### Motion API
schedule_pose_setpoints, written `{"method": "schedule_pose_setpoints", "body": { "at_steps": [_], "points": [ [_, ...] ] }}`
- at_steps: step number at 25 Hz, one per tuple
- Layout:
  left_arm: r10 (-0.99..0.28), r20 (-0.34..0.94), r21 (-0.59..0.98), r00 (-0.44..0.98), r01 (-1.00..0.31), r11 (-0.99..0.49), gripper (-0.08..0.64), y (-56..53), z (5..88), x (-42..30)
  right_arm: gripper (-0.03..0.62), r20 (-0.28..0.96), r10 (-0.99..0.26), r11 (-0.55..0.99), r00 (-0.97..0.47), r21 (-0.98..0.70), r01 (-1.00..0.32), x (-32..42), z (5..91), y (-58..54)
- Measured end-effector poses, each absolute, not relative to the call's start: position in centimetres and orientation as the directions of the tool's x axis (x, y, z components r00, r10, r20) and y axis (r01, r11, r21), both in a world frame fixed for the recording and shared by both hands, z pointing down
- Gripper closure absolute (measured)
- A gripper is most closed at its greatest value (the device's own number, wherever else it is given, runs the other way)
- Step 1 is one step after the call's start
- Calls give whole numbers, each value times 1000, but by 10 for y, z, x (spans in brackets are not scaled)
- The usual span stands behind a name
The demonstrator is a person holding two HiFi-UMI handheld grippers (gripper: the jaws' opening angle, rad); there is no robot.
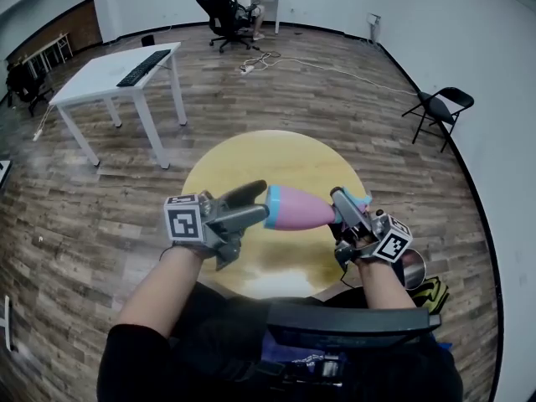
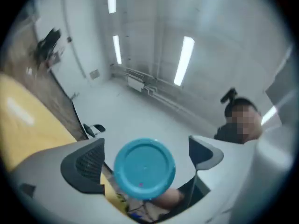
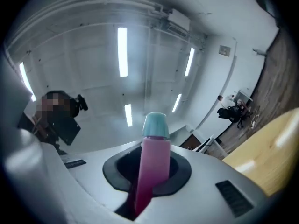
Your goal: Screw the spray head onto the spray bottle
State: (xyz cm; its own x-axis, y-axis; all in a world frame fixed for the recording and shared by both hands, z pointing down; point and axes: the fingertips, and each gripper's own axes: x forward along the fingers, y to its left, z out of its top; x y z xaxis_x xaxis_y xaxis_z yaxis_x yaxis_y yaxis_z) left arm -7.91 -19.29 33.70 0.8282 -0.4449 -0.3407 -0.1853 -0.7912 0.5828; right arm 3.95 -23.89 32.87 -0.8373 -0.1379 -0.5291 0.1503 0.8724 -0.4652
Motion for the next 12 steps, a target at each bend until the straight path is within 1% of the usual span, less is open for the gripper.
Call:
{"method": "schedule_pose_setpoints", "body": {
  "at_steps": [1,2,3,4,6,8,9,11,12],
  "points": [
    [-417,-376,636,828,-97,-766,-8,-192,336,-72,555,-500,-116,903,-858,-412,118,33,330,-232],
    [-383,-375,642,844,-62,-764,-8,-189,335,-60,555,-483,-90,921,-871,-374,112,28,330,-225],
    [-344,-351,615,871,-62,-786,-17,-184,334,-47,555,-483,-67,924,-873,-359,128,24,330,-221],
    [-307,-317,567,897,-80,-820,-1,-178,332,-36,555,-495,-49,919,-867,-363,156,23,329,-219],
    [-252,-207,430,945,-144,-891,6,-163,334,-19,552,-514,-20,899,-857,-384,210,27,329,-219],
    [-231,-12,210,973,-224,-952,12,-150,351,-4,548,-494,9,880,-869,-409,242,29,330,-218],
    [-251,103,60,963,-257,-964,14,-146,364,1,548,-473,18,869,-881,-428,248,28,331,-219],
    [-359,300,-278,884,-279,-919,15,-148,392,1,548,-437,18,845,-899,-473,247,24,338,-222],
    [-435,364,-435,824,-263,-861,15,-152,403,-2,549,-429,10,832,-903,-497,245,23,342,-224]
  ]
}}
